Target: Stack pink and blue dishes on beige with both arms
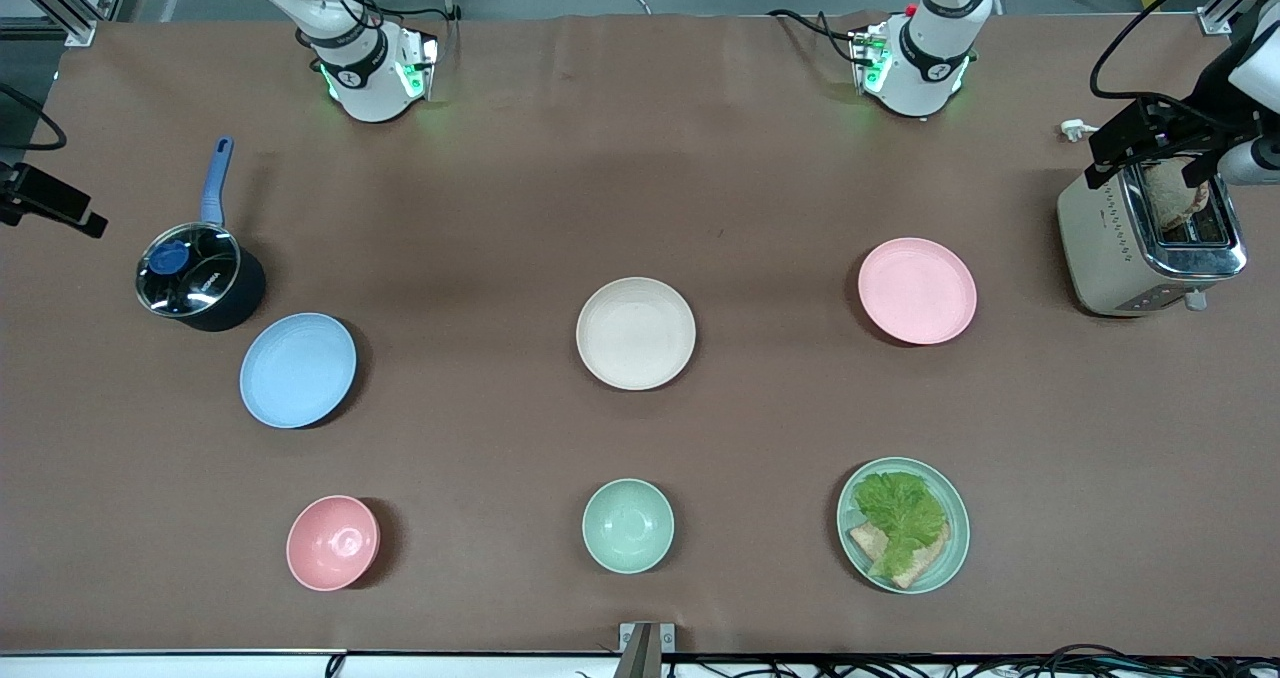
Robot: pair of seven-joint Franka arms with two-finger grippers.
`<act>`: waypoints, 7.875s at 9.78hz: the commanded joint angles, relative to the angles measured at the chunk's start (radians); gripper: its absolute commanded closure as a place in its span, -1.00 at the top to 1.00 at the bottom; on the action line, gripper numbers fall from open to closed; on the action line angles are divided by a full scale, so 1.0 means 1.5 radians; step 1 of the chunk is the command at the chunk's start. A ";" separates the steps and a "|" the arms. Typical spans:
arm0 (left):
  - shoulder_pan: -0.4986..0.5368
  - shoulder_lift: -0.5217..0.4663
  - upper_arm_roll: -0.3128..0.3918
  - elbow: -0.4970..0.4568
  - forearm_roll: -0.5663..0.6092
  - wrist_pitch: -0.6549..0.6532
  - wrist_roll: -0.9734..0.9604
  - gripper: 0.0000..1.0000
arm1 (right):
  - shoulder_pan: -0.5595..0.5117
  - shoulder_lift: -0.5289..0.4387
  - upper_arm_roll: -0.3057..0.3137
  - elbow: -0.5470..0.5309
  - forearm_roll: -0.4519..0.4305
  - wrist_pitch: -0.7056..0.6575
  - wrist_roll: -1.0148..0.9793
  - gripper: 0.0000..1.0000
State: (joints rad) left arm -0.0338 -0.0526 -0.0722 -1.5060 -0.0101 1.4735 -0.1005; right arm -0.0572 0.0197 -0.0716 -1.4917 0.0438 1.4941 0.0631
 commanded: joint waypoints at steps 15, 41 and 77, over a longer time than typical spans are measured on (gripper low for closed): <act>0.007 0.025 0.156 -0.502 -0.121 0.416 0.259 0.99 | -0.020 0.260 -0.123 -0.253 0.217 0.422 -0.338 1.00; -0.014 0.285 -0.252 -0.419 -0.261 0.754 -0.111 -1.00 | 0.005 0.193 -0.104 0.000 0.216 0.001 -0.066 -0.99; 0.013 0.010 0.009 0.013 0.008 0.041 0.024 1.00 | 0.044 0.123 0.336 -0.236 0.038 0.357 0.439 1.00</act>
State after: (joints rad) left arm -0.0107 -0.0655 -0.0561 -1.4929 -0.0119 1.5382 -0.0728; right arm 0.0776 0.3231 0.4224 -1.8552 0.1878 2.1612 0.7106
